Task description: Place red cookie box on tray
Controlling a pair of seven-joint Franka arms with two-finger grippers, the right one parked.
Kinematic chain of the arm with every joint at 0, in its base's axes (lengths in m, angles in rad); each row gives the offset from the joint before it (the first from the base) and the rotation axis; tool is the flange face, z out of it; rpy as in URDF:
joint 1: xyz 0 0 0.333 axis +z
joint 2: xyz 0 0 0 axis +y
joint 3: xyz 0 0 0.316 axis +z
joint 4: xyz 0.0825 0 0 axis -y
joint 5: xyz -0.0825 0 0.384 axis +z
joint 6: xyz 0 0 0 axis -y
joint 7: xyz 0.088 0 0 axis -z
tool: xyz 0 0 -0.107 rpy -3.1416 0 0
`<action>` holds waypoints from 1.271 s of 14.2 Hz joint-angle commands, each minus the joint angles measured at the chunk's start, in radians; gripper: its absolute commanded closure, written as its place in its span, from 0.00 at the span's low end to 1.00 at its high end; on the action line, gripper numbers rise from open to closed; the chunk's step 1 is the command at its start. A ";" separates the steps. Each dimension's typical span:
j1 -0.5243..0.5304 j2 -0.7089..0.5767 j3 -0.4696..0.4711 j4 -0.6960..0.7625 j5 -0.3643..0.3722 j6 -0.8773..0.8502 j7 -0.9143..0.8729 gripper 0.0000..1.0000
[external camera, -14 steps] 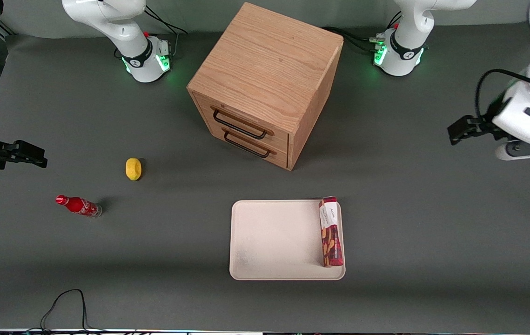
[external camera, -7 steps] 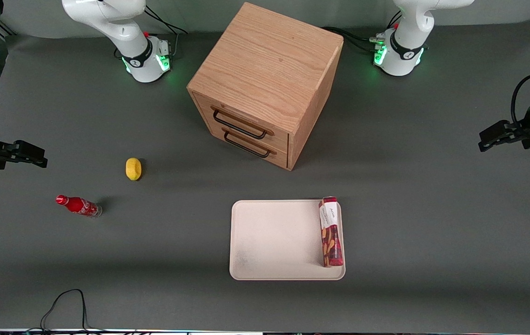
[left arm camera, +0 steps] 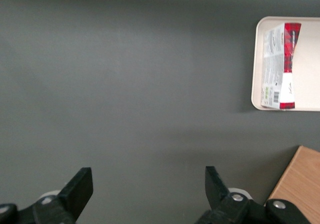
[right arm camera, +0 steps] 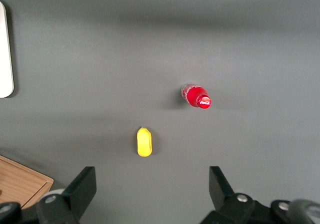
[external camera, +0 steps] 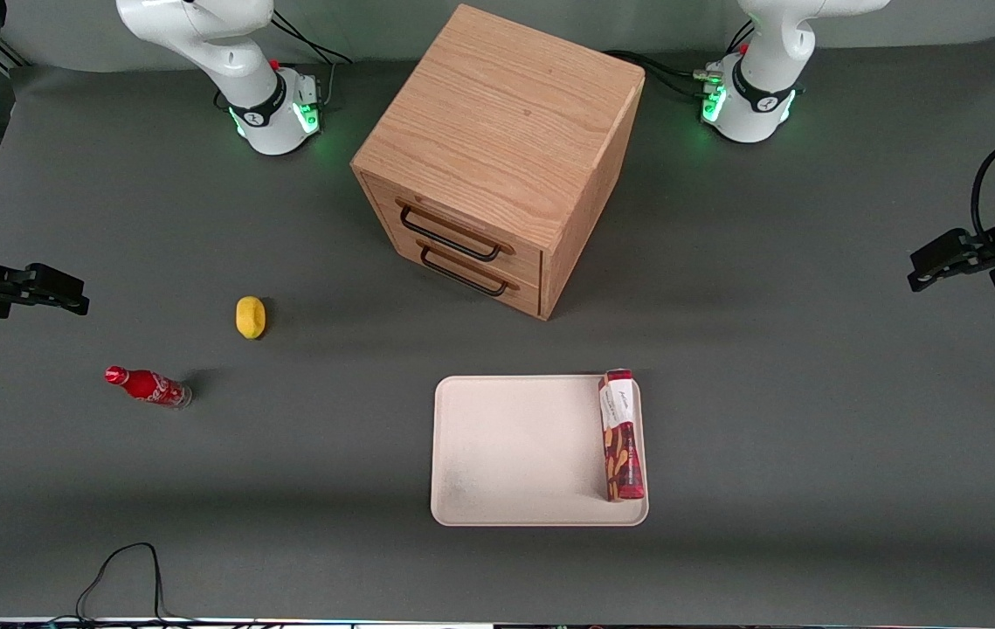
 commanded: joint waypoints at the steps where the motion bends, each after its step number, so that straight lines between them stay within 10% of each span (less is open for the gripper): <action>1: -0.003 -0.025 -0.004 0.003 -0.009 -0.060 -0.004 0.00; 18: -0.003 -0.022 -0.019 -0.009 -0.005 -0.103 0.001 0.00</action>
